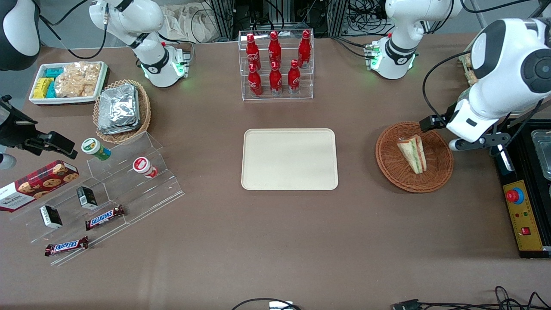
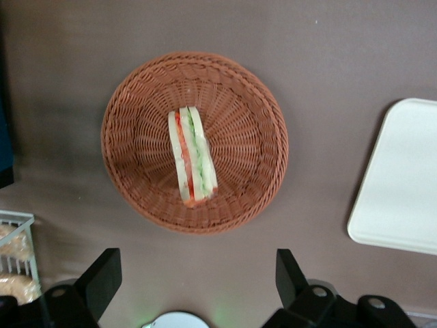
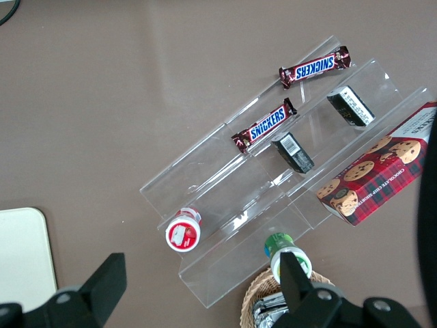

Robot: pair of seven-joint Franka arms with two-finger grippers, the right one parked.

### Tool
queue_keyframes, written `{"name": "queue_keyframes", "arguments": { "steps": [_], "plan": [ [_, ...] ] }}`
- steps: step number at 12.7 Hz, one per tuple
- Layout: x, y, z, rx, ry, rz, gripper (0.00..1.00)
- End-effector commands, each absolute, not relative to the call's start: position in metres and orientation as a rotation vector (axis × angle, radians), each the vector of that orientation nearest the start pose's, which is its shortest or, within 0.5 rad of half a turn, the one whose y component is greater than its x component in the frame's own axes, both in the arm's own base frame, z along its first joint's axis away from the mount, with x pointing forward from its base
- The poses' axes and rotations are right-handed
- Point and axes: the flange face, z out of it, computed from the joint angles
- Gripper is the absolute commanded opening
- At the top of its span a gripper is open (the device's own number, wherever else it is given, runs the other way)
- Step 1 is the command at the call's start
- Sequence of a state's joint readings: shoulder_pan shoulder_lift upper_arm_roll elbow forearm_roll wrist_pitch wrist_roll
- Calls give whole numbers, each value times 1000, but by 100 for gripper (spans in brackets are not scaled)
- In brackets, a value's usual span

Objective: Place sandwich from basket to tray
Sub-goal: 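Lower the open left gripper over the wrapped sandwich in the basket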

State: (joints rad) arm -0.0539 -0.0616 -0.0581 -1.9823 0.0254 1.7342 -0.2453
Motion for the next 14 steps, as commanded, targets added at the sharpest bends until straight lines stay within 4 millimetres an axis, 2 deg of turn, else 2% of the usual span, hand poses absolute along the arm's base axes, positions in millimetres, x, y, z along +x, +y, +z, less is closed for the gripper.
{"name": "queue_keyframes", "arguments": {
  "steps": [1, 5, 8, 11, 14],
  "plan": [
    [509, -46, 445, -3065, -216, 226, 100],
    [502, -35, 373, -3066, -238, 240, 100],
    [500, -26, 331, -3057, -258, 306, 100],
    [482, -17, 286, -3064, -261, 245, 100],
    [480, -9, 247, -3068, -285, 264, 100]
  ]
}}
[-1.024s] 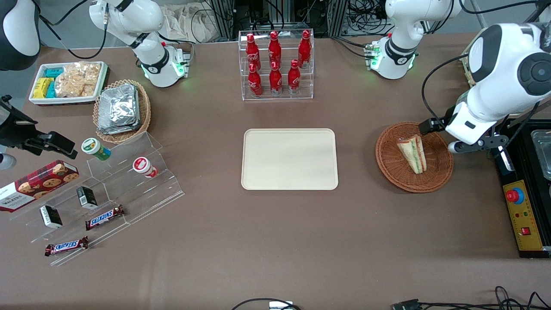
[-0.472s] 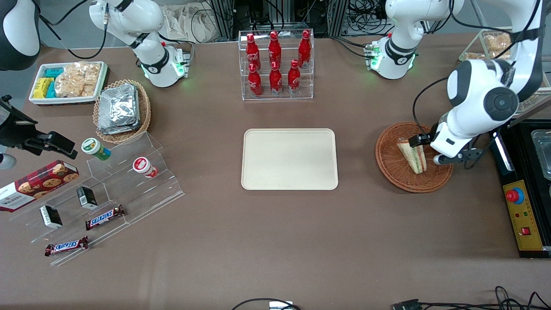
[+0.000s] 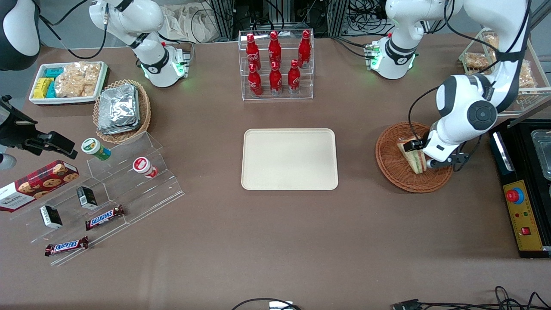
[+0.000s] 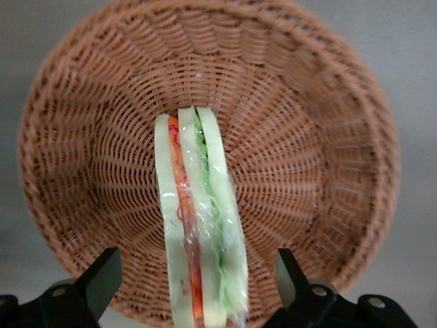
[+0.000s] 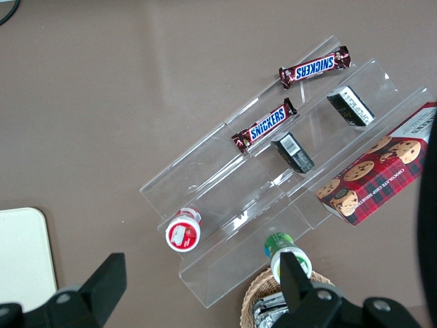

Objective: Place sandwich from basket to tray
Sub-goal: 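Close the left gripper on the sandwich's wrapped edge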

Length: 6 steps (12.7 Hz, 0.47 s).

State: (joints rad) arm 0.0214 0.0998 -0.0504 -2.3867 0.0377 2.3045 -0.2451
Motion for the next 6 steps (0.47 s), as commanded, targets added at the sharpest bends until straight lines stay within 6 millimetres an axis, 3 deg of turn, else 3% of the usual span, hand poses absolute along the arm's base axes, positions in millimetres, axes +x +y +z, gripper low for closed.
{"name": "queue_keyframes", "arguments": {
  "steps": [1, 6],
  "plan": [
    [480, -9, 241, -3069, -284, 262, 100],
    [482, -10, 233, -3071, -281, 265, 98]
  ]
}}
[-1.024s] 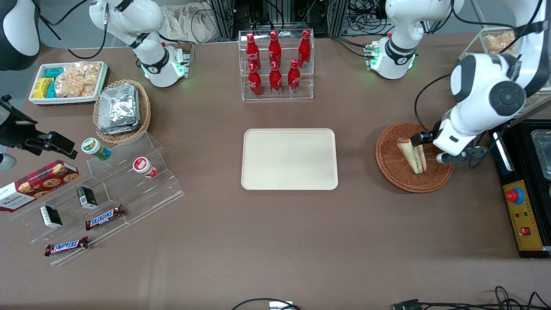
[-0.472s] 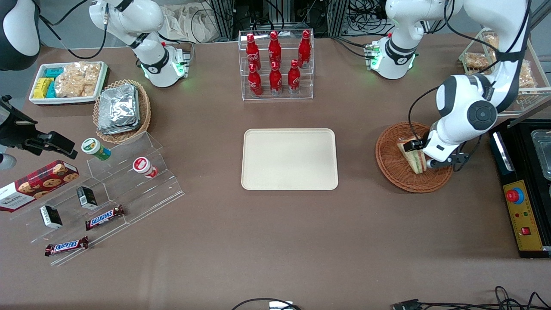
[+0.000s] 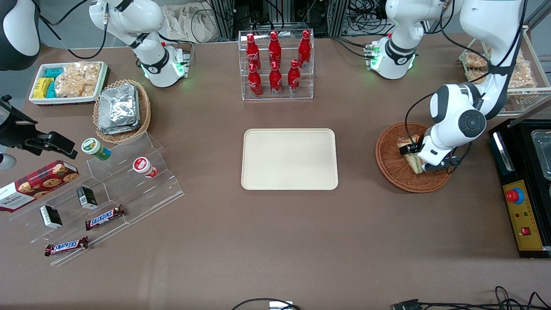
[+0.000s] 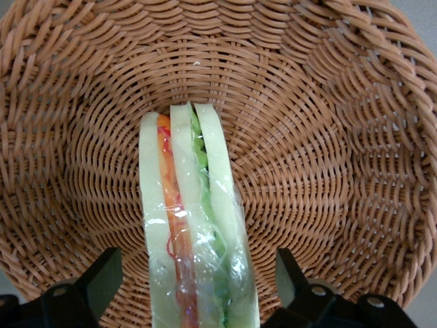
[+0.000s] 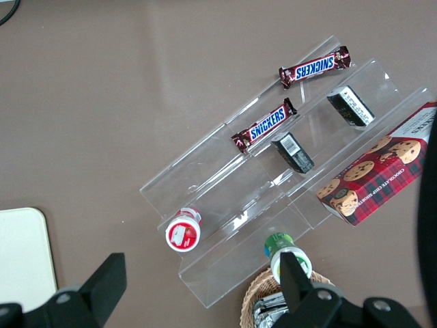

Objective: Place sandwich from basket to tray
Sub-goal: 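Close the left gripper on the sandwich's wrapped edge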

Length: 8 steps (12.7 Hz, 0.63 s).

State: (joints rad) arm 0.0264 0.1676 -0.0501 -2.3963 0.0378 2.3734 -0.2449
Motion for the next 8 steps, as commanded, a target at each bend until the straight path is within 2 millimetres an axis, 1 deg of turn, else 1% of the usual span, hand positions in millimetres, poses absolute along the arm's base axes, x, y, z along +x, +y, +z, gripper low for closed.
{"name": "queue_keyframes", "arguments": {
  "steps": [1, 2, 3, 5, 8],
  "plan": [
    [482, -10, 232, -3071, -281, 267, 75],
    [482, -10, 232, -3069, -277, 267, 11],
    [483, -10, 232, -3070, -278, 264, 0],
    [484, -10, 233, -3071, -275, 260, 0],
    [486, -12, 245, -3070, -259, 244, 0]
  ]
}}
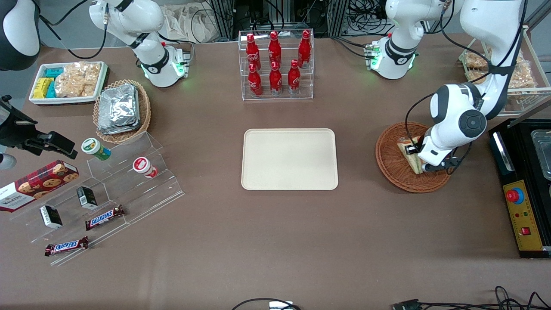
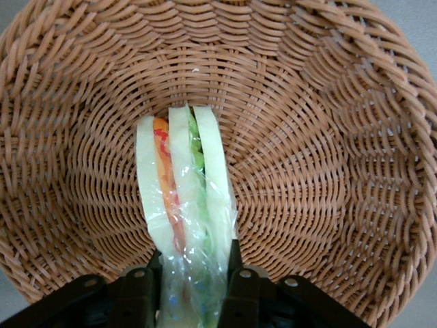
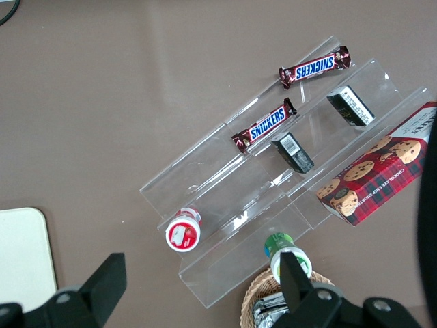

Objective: Place sandwich from basket to tray
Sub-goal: 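Close the left gripper on the sandwich's wrapped edge, then lift the sandwich up out of the basket with the left gripper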

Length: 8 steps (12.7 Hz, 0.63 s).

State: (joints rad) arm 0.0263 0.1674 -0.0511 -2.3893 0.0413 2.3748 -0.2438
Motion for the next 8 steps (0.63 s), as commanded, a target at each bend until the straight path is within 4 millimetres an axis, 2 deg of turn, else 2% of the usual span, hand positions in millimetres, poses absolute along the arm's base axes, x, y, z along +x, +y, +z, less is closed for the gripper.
{"name": "queue_keyframes", "arguments": {
  "steps": [1, 3, 4, 6, 7, 8],
  "plan": [
    [487, -13, 260, -3066, -250, 241, 0],
    [495, -15, 307, -3044, -228, 253, 0],
    [499, -14, 340, -3013, -204, 265, 0],
    [515, -16, 425, -2971, -209, 362, 0],
    [523, -28, 477, -2958, -191, 399, 0],
    [525, -35, 521, -2956, -174, 416, 0]
  ]
}}
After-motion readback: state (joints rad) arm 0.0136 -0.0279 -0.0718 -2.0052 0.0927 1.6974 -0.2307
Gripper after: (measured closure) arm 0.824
